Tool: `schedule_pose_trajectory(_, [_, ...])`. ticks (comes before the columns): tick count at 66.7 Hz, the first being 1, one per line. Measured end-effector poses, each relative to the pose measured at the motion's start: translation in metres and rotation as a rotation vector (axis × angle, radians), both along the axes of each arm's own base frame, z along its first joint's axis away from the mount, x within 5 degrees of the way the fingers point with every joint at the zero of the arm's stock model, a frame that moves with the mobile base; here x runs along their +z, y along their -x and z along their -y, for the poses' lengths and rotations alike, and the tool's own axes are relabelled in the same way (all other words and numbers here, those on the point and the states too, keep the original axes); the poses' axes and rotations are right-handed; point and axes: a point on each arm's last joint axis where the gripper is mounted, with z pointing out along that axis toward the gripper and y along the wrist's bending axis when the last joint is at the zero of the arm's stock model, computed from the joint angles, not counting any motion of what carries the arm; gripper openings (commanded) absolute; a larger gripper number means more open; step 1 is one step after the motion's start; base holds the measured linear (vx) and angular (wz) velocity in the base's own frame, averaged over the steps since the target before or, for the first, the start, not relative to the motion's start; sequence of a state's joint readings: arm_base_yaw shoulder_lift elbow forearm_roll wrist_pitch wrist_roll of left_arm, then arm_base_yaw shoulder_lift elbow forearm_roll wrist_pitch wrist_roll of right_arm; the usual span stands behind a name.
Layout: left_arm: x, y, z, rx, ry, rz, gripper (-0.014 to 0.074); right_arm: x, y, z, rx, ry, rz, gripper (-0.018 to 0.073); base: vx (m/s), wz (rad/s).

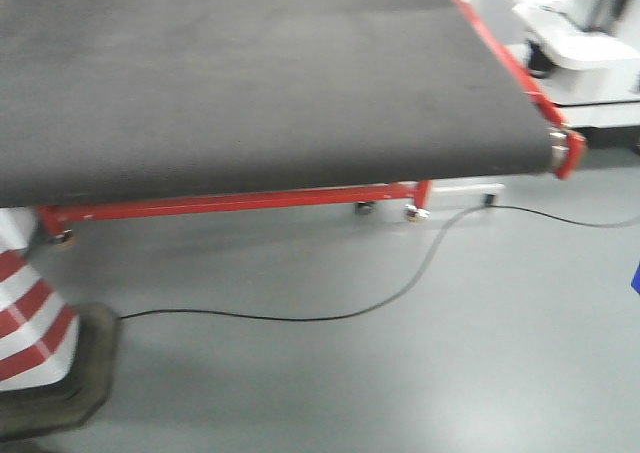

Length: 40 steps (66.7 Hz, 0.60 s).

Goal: Pour parts from conveyor to right shelf
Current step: 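Turn the base away from the conveyor holding the block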

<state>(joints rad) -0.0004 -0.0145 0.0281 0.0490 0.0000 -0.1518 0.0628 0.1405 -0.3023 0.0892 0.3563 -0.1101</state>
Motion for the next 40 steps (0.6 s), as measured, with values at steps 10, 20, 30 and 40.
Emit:
schedule_pose_trajectory(10, [0.0000, 0.0000, 0.0000, 0.000, 0.000, 0.000, -0.0006, 0.0000, 0.0000, 0.0000, 0.000, 0.000, 0.000, -0.0004, -0.09, -0.64])
schedule_pose_trajectory(20, [0.0000, 0.0000, 0.0000, 0.000, 0.000, 0.000, -0.0006, 0.0000, 0.0000, 0.0000, 0.000, 0.000, 0.000, -0.0004, -0.10, -0.86])
schedule_pose_trajectory(30, [0.0000, 0.0000, 0.0000, 0.000, 0.000, 0.000, -0.0006, 0.0000, 0.0000, 0.0000, 0.000, 0.000, 0.000, -0.0004, -0.13, -0.90])
schedule_pose_trajectory(40, [0.0000, 0.0000, 0.0000, 0.000, 0.000, 0.000, -0.0006, 0.0000, 0.0000, 0.0000, 0.000, 0.000, 0.000, -0.0004, -0.18, -0.80])
